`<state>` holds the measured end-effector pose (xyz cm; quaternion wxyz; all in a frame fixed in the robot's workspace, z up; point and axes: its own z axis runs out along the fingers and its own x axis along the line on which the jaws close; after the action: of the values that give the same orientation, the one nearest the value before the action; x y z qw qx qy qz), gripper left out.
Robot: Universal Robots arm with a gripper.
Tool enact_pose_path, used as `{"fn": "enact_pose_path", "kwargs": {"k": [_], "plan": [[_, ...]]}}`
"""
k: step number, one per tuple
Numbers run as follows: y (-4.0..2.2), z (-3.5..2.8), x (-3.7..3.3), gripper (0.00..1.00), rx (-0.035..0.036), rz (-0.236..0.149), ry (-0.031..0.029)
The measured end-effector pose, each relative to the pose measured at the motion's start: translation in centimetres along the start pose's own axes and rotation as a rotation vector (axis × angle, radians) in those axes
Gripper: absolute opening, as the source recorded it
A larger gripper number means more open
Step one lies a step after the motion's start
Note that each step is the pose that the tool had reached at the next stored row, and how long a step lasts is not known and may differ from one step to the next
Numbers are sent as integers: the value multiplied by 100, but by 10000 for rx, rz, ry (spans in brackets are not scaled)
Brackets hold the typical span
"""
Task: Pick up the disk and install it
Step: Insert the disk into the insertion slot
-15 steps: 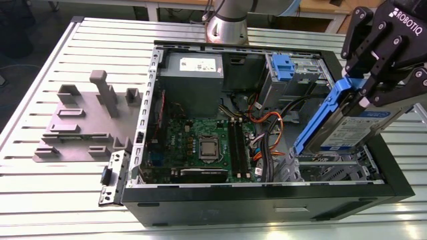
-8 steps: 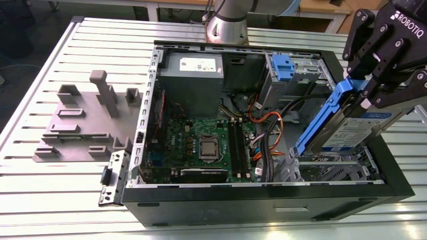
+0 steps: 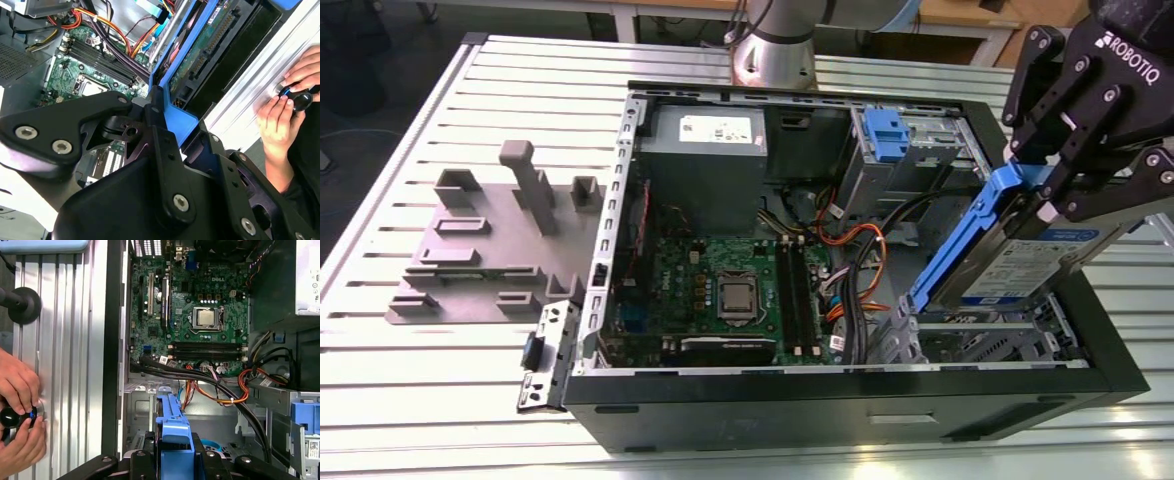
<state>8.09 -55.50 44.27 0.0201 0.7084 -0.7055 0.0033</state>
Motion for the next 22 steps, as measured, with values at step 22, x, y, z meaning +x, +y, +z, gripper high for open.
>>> {"fn": "enact_pose_path", "kwargs": {"k": [22], "plan": [[3, 65, -2, 36, -1, 13, 0]]}}
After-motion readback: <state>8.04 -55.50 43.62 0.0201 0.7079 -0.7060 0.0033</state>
